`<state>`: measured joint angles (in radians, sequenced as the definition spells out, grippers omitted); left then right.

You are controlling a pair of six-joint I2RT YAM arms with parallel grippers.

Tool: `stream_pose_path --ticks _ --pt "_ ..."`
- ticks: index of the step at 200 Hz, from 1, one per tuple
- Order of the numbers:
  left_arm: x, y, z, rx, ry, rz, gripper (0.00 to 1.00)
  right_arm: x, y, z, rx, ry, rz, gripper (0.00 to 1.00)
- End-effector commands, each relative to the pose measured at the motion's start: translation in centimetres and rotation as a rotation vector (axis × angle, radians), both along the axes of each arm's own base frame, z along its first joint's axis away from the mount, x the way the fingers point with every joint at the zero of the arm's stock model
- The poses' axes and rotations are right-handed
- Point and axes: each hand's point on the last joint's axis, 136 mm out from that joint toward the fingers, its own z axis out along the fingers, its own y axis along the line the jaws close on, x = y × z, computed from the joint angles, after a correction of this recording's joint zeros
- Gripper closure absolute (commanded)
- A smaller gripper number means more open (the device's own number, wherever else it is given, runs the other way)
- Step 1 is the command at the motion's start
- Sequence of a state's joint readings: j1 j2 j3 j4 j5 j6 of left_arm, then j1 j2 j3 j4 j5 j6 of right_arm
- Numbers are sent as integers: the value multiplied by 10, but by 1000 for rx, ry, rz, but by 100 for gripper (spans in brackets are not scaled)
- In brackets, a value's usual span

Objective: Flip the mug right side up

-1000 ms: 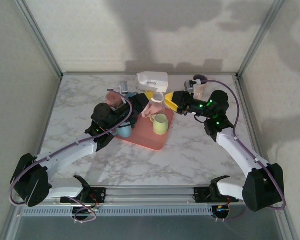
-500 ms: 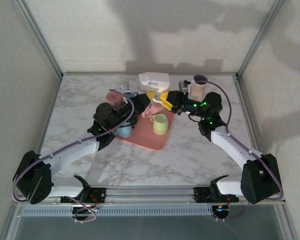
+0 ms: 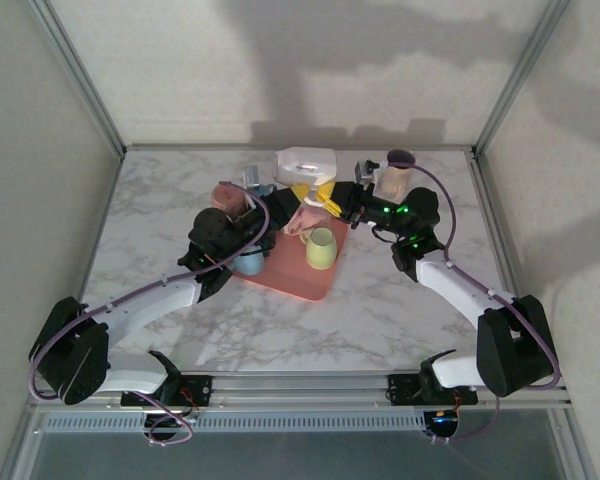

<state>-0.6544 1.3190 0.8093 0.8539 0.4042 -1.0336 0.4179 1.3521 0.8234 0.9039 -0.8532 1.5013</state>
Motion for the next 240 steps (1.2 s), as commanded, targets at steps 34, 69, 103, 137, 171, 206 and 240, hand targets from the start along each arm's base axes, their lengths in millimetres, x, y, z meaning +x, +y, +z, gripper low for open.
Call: stream_pose_path --ticks 34,69,103,137,171,206,240 --pt "-6 3 27 -30 -101 -1 71 11 -4 6 -41 -86 -89 100" --pt "1 1 17 33 -72 5 51 22 -8 4 -83 -105 -118 100" --pt "8 4 2 87 -27 3 44 31 -15 -1 -131 -124 -156 100" --pt "14 11 -24 182 15 3 40 41 -29 -9 -209 -143 -205 100" --pt "19 18 -42 340 5 13 30 52 -54 -24 -321 -130 -278 100" --pt "22 19 -57 505 -20 11 29 56 -85 -38 -480 -129 -347 100" --pt "27 18 -67 607 -25 -5 24 54 -110 -43 -661 -152 -417 100"
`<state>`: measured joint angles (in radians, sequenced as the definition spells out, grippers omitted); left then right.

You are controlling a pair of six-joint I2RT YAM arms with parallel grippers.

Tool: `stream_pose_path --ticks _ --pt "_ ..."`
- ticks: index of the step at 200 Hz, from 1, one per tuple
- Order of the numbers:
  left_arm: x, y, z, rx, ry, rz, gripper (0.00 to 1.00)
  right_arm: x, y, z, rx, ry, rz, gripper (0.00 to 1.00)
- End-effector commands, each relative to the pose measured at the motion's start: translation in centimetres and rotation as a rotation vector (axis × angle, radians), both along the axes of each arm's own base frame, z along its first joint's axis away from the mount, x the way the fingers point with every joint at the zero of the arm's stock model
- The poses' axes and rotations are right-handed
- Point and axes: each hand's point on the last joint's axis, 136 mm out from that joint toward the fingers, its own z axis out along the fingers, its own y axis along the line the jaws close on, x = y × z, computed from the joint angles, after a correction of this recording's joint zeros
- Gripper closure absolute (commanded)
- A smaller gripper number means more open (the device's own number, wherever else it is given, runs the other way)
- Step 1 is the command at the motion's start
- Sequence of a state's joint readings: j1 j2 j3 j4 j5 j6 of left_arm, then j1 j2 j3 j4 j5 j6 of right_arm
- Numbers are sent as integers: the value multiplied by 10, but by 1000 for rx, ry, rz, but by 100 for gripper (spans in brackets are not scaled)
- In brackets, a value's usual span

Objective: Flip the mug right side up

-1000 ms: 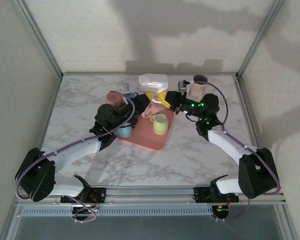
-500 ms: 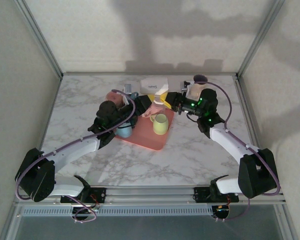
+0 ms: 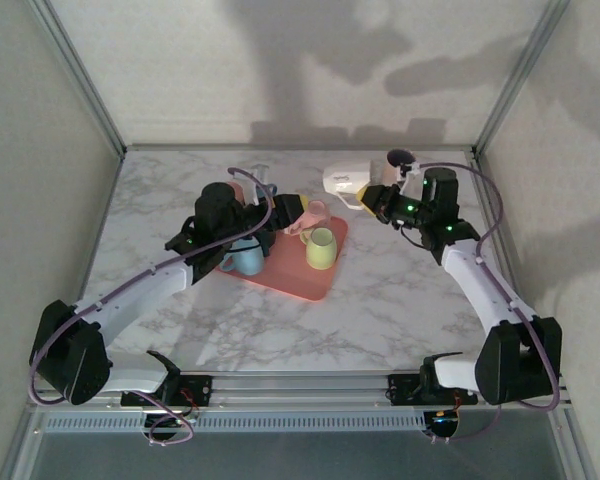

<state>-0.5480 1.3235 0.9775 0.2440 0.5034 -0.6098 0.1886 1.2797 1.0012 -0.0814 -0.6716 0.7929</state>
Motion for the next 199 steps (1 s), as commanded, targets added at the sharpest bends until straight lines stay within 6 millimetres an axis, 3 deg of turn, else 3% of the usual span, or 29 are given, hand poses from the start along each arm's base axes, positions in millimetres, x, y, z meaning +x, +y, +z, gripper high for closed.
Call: stream_pose_path --ticks 1,44,51,97,158,167,199 --pt "-1 1 -4 105 -33 -36 24 -7 -16 41 -155 -186 -6 100" --pt "2 -1 -9 124 -35 -51 22 -11 -57 23 -468 -144 -106 100" --pt "2 -2 -10 128 -34 -56 14 -11 -64 17 -521 -126 -125 100" --pt "2 -5 -16 142 -25 -74 11 -10 -114 -15 -816 15 -231 100" --pt "0 -8 -21 120 -1 -90 10 6 -142 -42 -998 83 -289 100" --pt "-1 -8 -22 113 6 -92 1 10 -147 -44 -1031 89 -302 100" --pt "-2 -10 -26 106 17 -106 1 28 -162 -53 -1124 106 -334 100"
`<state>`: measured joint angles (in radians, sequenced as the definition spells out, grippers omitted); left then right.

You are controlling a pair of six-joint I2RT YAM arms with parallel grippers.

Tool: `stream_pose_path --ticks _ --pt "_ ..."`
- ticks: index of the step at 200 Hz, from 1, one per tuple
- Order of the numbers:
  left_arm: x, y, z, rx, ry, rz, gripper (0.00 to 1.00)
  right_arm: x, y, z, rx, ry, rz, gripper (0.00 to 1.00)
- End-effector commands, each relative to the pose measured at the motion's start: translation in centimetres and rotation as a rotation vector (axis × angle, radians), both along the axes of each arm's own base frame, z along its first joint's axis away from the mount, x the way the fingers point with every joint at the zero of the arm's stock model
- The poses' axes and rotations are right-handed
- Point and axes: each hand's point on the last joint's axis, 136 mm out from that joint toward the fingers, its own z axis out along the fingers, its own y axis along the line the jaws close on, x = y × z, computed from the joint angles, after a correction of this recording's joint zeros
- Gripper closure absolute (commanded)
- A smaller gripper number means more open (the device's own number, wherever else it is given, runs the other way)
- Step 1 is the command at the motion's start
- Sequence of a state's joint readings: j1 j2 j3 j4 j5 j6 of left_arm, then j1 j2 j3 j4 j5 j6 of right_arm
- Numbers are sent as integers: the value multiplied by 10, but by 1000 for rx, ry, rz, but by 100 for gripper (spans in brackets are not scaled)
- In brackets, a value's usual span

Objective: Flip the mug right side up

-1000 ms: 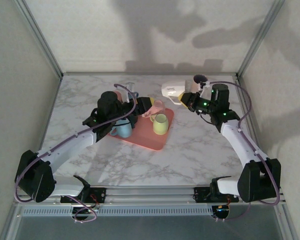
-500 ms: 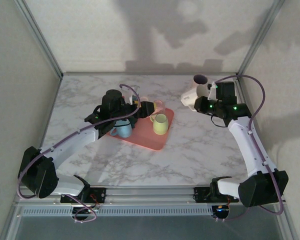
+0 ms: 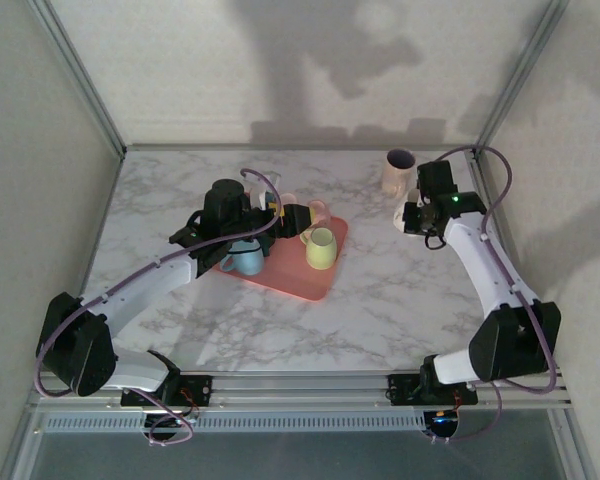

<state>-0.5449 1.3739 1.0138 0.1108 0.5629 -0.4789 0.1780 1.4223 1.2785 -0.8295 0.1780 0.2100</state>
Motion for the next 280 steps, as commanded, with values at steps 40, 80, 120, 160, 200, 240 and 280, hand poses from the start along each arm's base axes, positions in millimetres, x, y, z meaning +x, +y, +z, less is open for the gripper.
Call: stream_pose_path --ticks 40,80,120,160,200,240,280 --pt "2 -2 4 -14 -7 -21 1 59 -40 13 -164 -102 -75 100" --pt "0 -2 -2 -3 9 -24 1 89 -59 0 -149 -115 -116 100" --pt "1 2 -8 14 22 -2 3 115 -69 -14 -129 -114 -123 100" --pt "4 3 -16 31 39 15 4 137 -77 -27 -160 -94 -112 100" --pt "6 4 -21 43 47 23 4 156 -80 -35 -150 -91 -111 100" --pt "9 4 -25 44 61 36 5 172 -79 -46 -145 -75 -104 100" --pt "12 6 -28 46 72 60 5 184 -79 -57 -149 -65 -97 97"
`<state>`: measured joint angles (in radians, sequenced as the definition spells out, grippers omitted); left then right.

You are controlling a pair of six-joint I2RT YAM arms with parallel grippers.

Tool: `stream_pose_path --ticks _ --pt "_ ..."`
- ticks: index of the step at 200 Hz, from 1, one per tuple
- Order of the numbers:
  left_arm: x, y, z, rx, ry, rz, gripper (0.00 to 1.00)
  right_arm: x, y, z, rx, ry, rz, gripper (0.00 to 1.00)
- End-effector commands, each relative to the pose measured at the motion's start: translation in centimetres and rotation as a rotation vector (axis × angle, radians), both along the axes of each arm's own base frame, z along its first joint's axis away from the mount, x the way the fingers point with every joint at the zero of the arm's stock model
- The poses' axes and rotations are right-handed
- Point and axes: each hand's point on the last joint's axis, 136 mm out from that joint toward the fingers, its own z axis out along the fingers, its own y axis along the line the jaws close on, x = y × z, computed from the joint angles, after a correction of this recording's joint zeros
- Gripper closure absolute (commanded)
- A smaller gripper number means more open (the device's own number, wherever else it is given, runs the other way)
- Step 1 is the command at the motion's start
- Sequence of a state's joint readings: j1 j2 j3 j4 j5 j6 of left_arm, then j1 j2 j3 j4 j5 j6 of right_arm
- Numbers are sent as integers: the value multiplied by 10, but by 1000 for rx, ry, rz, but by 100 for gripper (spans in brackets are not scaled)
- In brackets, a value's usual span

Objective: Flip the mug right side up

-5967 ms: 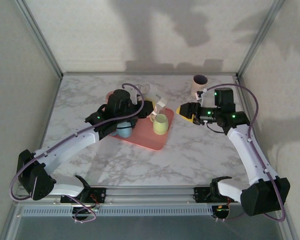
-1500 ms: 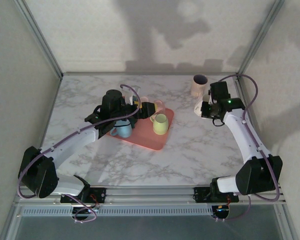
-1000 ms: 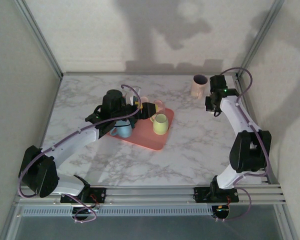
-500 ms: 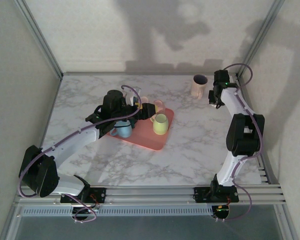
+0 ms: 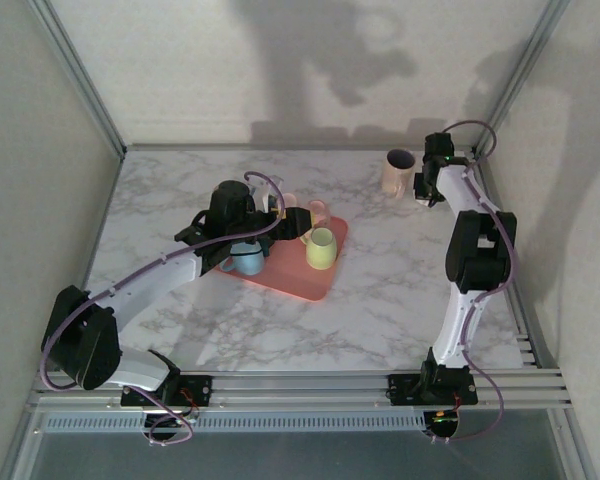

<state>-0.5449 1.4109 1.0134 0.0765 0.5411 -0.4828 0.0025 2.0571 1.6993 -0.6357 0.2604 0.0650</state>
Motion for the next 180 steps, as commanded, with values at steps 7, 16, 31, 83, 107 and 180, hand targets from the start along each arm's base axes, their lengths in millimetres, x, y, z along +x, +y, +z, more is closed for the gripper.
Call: stream_pose_path --ticks 7,16,31,83,107,180 --pt "7 6 -6 8 11 40 6 28 -4 22 -10 -96 1 96" --pt "7 6 -6 9 11 43 6 29 -4 19 -9 -90 1 95" --pt "7 6 -7 12 11 44 6 30 -3 16 -7 -86 2 92" --pt "6 8 -6 14 7 48 6 27 -1 15 14 -80 -4 74" --pt "4 10 -5 13 8 54 6 23 1 28 24 -102 -5 65" --pt "-5 27 2 32 -24 107 5 -45 8 86 103 -192 -44 48"
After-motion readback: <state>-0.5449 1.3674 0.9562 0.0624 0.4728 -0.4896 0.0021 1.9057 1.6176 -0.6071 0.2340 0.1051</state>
